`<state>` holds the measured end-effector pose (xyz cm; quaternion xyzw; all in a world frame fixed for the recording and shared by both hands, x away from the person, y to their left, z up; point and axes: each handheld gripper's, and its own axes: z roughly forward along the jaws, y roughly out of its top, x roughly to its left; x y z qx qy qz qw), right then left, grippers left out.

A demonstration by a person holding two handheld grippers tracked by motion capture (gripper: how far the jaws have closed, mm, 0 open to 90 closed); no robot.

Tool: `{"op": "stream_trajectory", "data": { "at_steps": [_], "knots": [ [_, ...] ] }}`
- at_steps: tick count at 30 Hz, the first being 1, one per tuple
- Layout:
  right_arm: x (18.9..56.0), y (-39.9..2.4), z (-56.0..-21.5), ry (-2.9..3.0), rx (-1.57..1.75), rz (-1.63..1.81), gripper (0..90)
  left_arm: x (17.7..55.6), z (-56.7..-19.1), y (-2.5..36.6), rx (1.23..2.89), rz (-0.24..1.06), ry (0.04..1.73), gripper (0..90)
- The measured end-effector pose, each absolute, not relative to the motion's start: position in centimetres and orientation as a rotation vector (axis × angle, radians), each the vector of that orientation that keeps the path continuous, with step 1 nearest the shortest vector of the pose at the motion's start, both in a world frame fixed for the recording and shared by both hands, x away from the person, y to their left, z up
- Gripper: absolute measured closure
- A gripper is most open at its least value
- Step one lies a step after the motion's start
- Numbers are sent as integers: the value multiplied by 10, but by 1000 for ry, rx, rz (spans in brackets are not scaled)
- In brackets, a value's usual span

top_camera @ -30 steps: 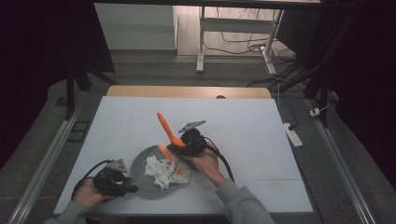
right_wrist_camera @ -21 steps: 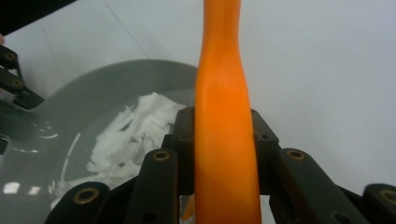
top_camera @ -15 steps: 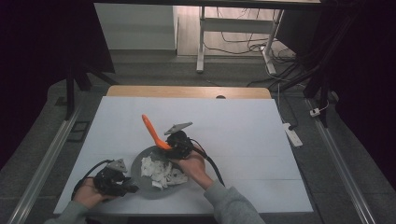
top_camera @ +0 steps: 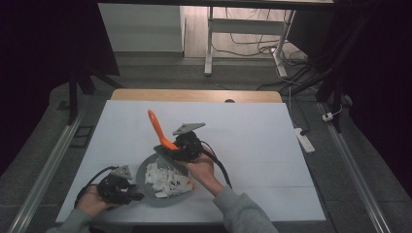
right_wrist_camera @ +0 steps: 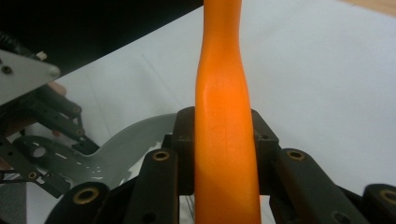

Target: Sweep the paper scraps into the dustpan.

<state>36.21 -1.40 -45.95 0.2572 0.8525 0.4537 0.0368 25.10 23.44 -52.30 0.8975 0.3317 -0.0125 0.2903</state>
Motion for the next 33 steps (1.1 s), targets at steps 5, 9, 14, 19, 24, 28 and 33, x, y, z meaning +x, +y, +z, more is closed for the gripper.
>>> {"op": "stream_trajectory", "data": {
  "at_steps": [5,9,14,19,24,28,33],
  "knots": [
    [367,-30,-450,2557,807,1376,707,251,-523,234,2393,-35,885,617],
    [373,-42,-449,2533,830,1345,707,251,-523,234,2394,-34,882,617],
    [378,-56,-458,2533,884,1265,707,251,-523,235,2396,-34,880,617],
    [372,-63,-463,2641,891,1269,707,251,-523,235,2394,-36,882,617],
    [376,-78,-454,2561,909,1237,707,251,-523,235,2398,-35,878,617],
    [390,-90,-458,2530,972,1113,707,251,-523,234,2395,-35,883,617],
    [410,-94,-477,2544,1047,966,707,251,-523,234,2399,-35,880,617]
  ]
}}
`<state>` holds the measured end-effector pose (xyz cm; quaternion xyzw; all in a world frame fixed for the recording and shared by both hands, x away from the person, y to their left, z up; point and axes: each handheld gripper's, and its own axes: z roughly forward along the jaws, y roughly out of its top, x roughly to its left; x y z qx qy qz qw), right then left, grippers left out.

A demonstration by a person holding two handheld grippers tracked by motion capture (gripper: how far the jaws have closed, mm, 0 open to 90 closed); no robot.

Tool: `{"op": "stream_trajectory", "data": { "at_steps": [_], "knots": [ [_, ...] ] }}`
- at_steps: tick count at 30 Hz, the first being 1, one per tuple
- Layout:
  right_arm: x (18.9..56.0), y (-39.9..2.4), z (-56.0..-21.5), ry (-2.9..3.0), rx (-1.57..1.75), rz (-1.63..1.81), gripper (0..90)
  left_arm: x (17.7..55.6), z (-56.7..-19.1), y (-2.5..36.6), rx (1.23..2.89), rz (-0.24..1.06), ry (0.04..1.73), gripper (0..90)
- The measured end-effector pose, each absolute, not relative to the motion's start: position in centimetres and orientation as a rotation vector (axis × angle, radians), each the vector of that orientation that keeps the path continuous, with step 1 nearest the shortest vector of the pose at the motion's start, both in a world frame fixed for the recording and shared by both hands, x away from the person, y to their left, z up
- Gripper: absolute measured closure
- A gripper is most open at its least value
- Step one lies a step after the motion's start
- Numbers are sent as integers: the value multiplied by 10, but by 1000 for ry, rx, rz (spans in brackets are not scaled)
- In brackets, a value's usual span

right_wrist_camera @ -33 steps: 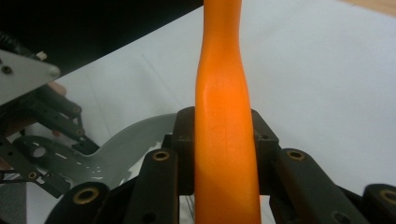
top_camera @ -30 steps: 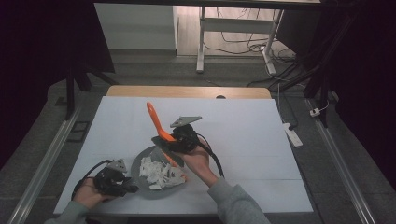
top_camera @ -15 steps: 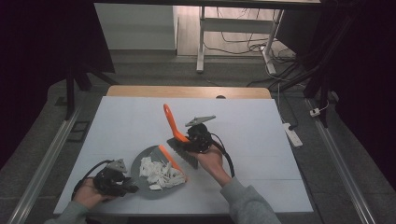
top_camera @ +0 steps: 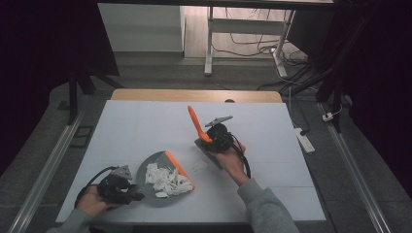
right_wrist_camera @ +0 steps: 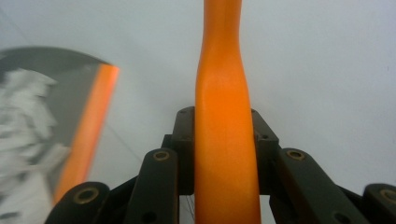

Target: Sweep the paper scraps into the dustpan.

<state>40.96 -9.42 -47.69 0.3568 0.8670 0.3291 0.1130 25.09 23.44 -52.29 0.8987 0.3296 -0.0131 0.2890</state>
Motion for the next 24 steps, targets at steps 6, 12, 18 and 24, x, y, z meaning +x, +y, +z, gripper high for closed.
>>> {"op": "stream_trajectory", "data": {
  "at_steps": [6,12,18,24],
  "knots": [
    [411,-80,-489,2600,1075,977,708,251,-523,234,2403,-37,879,617],
    [397,-39,-492,2687,965,1025,708,251,-523,233,2400,-34,882,617],
    [379,0,-489,2777,839,1121,708,251,-524,234,2397,-34,881,617],
    [369,6,-461,2732,754,1241,707,251,-524,234,2397,-31,879,617]
  ]
}}
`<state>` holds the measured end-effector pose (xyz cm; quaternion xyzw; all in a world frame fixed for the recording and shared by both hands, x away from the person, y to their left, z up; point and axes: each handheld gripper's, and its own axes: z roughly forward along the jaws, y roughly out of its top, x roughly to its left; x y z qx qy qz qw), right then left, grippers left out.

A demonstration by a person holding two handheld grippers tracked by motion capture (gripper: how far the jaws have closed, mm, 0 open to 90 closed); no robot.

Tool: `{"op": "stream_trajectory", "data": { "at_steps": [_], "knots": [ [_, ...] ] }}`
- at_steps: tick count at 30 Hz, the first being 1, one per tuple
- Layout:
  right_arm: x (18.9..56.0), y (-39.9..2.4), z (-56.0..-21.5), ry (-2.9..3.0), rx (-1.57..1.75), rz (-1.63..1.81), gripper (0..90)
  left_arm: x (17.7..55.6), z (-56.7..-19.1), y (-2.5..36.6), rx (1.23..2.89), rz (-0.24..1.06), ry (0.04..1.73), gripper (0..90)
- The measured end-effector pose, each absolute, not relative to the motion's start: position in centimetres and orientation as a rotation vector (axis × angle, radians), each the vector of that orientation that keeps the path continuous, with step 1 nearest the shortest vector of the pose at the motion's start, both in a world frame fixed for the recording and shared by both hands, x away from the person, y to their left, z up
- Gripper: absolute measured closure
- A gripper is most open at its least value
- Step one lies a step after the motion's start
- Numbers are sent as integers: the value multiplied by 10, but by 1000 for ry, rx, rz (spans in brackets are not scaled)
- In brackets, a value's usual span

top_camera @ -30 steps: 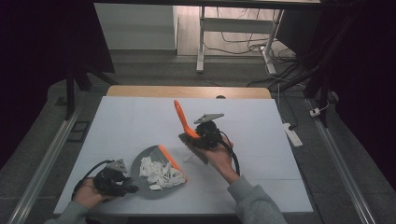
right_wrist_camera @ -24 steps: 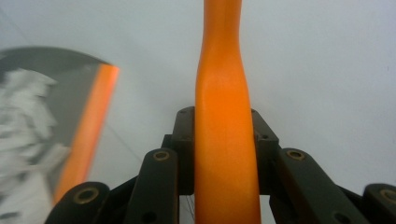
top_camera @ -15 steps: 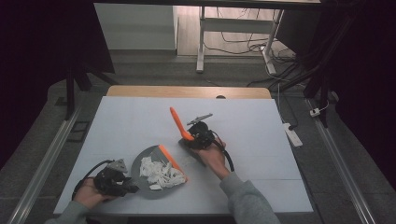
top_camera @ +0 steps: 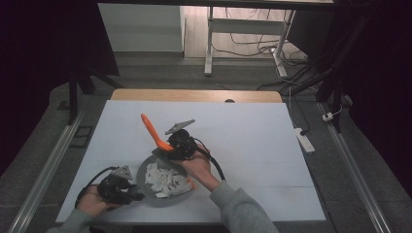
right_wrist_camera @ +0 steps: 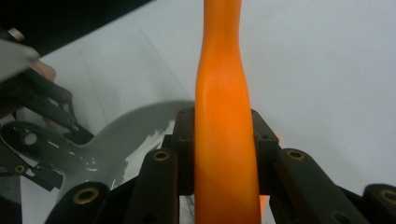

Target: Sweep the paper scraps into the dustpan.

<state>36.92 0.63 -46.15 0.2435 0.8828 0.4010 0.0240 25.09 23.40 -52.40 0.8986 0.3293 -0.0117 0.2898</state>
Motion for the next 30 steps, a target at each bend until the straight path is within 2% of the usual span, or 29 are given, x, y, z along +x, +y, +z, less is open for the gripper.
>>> {"op": "stream_trajectory", "data": {
  "at_steps": [16,30],
  "knots": [
    [373,-21,-443,2626,766,1310,707,250,-525,233,2381,-24,880,617],
    [384,-73,-454,2556,910,1269,707,248,-528,231,2358,-2,892,617]
  ]
}}
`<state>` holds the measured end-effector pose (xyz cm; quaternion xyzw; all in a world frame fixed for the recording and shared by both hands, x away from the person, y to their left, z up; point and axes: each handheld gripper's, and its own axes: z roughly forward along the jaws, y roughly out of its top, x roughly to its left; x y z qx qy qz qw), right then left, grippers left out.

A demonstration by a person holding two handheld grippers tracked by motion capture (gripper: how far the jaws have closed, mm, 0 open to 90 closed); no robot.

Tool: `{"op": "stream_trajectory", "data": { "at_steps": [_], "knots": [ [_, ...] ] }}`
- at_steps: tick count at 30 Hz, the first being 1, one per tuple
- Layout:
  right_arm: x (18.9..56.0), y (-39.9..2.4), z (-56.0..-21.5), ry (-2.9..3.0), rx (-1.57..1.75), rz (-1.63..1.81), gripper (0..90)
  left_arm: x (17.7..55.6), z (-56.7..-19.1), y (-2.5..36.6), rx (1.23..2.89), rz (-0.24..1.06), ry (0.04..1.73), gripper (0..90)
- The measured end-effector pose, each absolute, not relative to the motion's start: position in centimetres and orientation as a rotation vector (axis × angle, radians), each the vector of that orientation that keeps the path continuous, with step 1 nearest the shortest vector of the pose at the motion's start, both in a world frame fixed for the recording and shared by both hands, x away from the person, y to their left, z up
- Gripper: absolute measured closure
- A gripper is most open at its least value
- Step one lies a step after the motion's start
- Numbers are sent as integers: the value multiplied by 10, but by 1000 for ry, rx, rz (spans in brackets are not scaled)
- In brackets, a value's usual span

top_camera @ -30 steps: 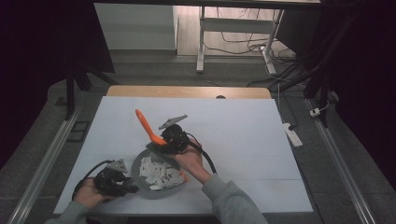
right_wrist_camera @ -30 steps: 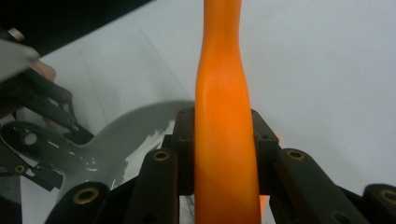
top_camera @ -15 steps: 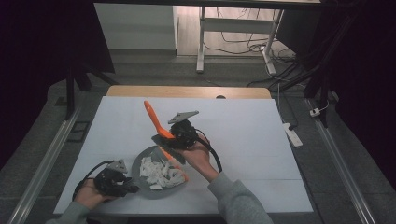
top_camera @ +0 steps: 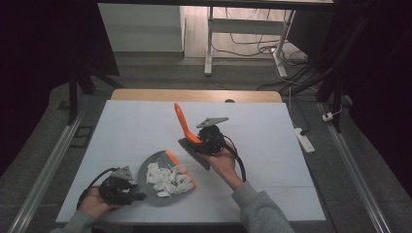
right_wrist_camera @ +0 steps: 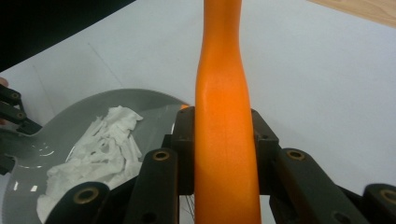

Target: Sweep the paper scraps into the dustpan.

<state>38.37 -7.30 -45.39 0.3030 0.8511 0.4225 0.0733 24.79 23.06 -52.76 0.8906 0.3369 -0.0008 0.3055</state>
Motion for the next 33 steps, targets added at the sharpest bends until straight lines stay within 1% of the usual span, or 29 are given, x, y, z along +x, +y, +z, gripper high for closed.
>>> {"op": "stream_trajectory", "data": {
  "at_steps": [7,11,20,26,30,33],
  "knots": [
    [384,-80,-456,2549,924,1251,707,247,-528,230,2342,26,898,617],
    [384,-88,-455,2530,942,1259,707,247,-527,232,2307,44,905,618],
    [381,-120,-453,2466,997,1283,707,244,-519,239,2202,143,924,618],
    [372,-142,-452,2432,1009,1310,707,243,-515,242,2134,183,938,617],
    [366,-156,-452,2418,1021,1323,707,242,-514,245,2089,190,969,617],
    [362,-167,-453,2412,1031,1331,707,243,-514,245,2085,201,1009,618]
  ]
}}
